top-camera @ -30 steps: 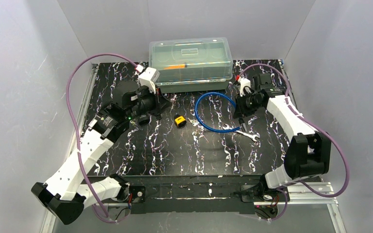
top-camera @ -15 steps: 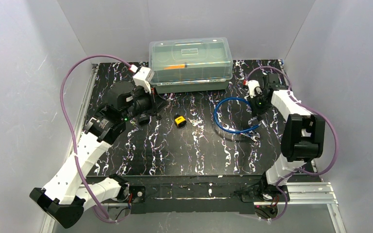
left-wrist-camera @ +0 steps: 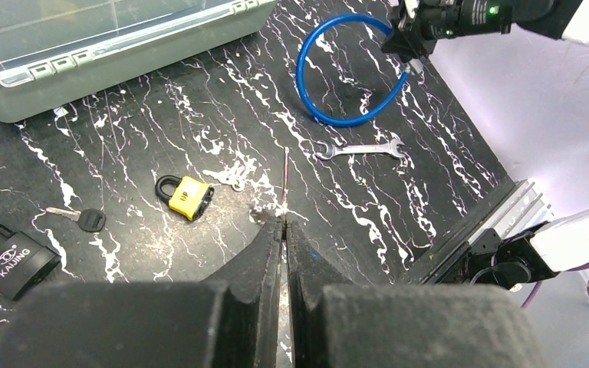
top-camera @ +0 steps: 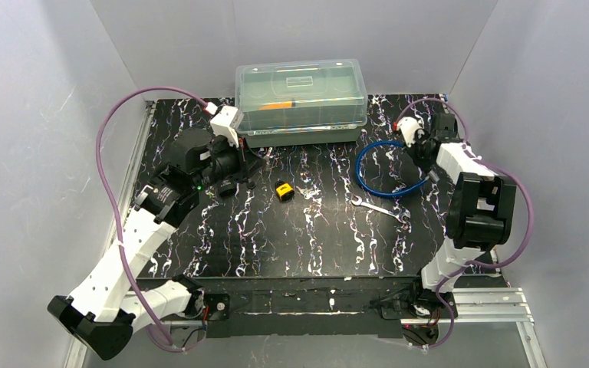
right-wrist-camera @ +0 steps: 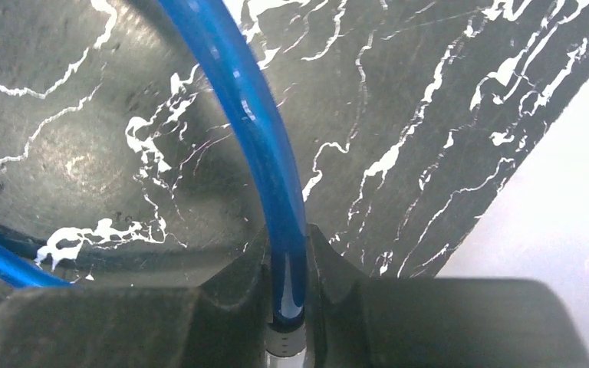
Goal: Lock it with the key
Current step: Move the distractor to the center of the board, then place the lock at the center of the board.
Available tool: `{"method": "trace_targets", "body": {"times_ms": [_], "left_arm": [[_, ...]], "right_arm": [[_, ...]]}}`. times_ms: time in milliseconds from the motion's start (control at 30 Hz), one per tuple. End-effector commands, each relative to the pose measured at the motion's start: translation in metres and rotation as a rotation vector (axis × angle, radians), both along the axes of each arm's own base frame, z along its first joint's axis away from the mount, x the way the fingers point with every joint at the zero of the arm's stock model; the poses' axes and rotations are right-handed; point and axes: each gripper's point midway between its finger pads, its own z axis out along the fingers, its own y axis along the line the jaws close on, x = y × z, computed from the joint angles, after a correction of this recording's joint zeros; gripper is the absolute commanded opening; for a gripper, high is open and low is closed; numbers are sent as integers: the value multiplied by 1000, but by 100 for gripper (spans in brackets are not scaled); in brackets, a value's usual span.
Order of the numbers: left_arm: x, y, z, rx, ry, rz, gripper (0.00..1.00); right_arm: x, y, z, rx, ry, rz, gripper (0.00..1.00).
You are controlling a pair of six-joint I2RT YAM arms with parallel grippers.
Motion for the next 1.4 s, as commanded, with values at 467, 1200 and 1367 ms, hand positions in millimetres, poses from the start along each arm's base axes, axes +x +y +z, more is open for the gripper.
{"method": "trace_targets", "body": {"times_ms": [467, 1200, 1367], "left_arm": [[5, -5, 2, -13, -3, -12, 0], [5, -5, -2, -5, 16, -15, 0], [7, -6, -6, 6, 23, -14, 0]], "right_arm": [[-74, 36, -9, -65, -38, 301, 1], [-69, 116, 61, 419, 73, -26, 1], [-72, 119, 44, 474, 149, -153, 1]]}}
